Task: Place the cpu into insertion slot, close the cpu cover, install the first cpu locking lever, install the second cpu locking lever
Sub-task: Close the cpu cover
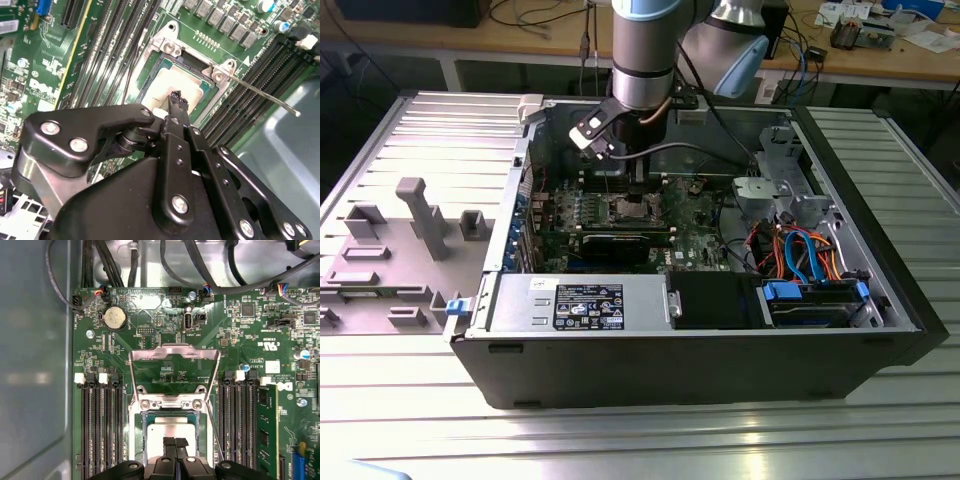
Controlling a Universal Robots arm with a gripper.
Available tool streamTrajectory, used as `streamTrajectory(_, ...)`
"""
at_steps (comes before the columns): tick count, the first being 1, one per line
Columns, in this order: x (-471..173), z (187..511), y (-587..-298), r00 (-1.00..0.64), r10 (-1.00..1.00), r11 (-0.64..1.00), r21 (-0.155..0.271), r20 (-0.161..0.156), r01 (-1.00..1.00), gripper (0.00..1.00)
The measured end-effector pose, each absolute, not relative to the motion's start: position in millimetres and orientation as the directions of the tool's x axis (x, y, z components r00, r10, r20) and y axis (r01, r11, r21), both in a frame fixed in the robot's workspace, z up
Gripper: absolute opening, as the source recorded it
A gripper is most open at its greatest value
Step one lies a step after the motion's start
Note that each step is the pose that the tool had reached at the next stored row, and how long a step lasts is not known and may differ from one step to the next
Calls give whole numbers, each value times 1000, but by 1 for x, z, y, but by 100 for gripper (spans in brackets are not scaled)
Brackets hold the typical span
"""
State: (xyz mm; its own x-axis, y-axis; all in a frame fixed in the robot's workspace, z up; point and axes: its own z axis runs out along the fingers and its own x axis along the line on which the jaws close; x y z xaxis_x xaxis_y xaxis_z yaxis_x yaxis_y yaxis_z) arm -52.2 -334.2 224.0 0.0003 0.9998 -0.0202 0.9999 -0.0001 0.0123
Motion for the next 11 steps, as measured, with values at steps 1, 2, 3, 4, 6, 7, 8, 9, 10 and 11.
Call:
streamTrajectory(1, -52, 227, -334, 0, 1000, 0, 12, -20, 1000, 11)
streamTrajectory(2, -52, 231, -334, 0, 1000, 0, 12, -20, 1000, 11)
streamTrajectory(3, -52, 233, -334, 0, 1000, 0, 12, -20, 1000, 11)
streamTrajectory(4, -52, 235, -334, 0, 1000, 0, 12, -20, 1000, 11)
streamTrajectory(6, -52, 241, -334, 0, 1000, 0, 12, -20, 1000, 11)
streamTrajectory(7, -52, 243, -334, 0, 1000, 0, 12, -20, 1000, 11)
streamTrajectory(8, -52, 246, -334, 0, 1000, 0, 12, -20, 1000, 11)
streamTrajectory(9, -52, 247, -334, 0, 1000, 0, 12, -20, 1000, 11)
streamTrajectory(10, -52, 247, -334, 0, 1000, 0, 12, -20, 1000, 11)
streamTrajectory(11, -52, 247, -334, 0, 1000, 0, 12, -20, 1000, 11)
